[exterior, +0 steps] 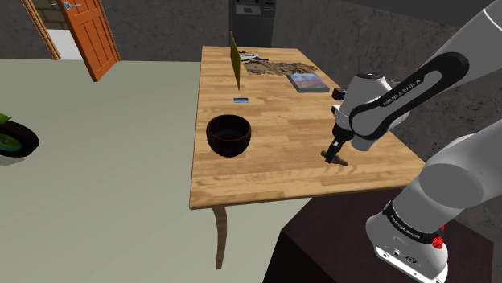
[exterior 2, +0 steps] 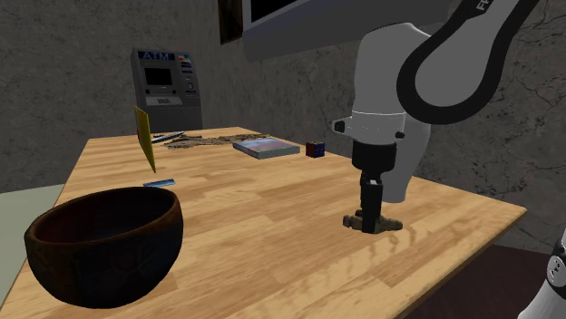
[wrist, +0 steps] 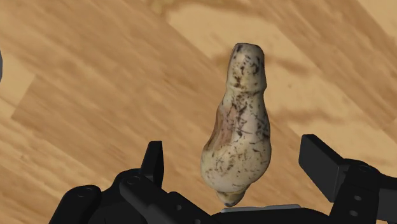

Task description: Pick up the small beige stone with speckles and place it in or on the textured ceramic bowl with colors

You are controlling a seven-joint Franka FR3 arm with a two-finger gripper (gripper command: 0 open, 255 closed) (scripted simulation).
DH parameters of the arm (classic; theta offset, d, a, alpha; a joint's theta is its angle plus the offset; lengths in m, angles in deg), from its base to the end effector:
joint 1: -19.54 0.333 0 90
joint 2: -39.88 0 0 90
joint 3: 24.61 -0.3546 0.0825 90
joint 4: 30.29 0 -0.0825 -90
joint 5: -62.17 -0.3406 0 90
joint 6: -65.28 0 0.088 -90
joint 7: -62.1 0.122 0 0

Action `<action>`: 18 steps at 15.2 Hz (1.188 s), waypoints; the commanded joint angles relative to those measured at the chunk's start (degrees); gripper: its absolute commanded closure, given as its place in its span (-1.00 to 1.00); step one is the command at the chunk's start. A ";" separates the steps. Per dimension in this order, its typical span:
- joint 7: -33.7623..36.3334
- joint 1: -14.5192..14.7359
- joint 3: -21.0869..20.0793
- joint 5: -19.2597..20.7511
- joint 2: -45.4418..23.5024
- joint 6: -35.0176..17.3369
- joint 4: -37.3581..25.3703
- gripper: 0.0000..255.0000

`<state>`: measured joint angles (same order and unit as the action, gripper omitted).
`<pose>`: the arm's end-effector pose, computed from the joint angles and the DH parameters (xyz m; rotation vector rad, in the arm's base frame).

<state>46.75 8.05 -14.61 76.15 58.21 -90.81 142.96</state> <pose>0.2604 -0.0900 0.3007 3.0851 0.1904 0.0098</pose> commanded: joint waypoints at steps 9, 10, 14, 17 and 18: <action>0.00 0.00 0.00 0.00 -0.01 -0.01 0.00 1.00; 0.00 0.00 0.00 0.00 -0.01 -0.01 0.00 1.00; -0.31 0.18 0.01 -0.37 2.66 2.78 -0.13 1.00; -0.71 0.41 -0.04 -0.89 6.46 6.94 -0.49 1.00; -0.83 0.47 -0.07 -1.05 7.66 8.30 -0.66 1.00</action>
<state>46.03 8.43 -14.65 75.28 64.89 -83.76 142.51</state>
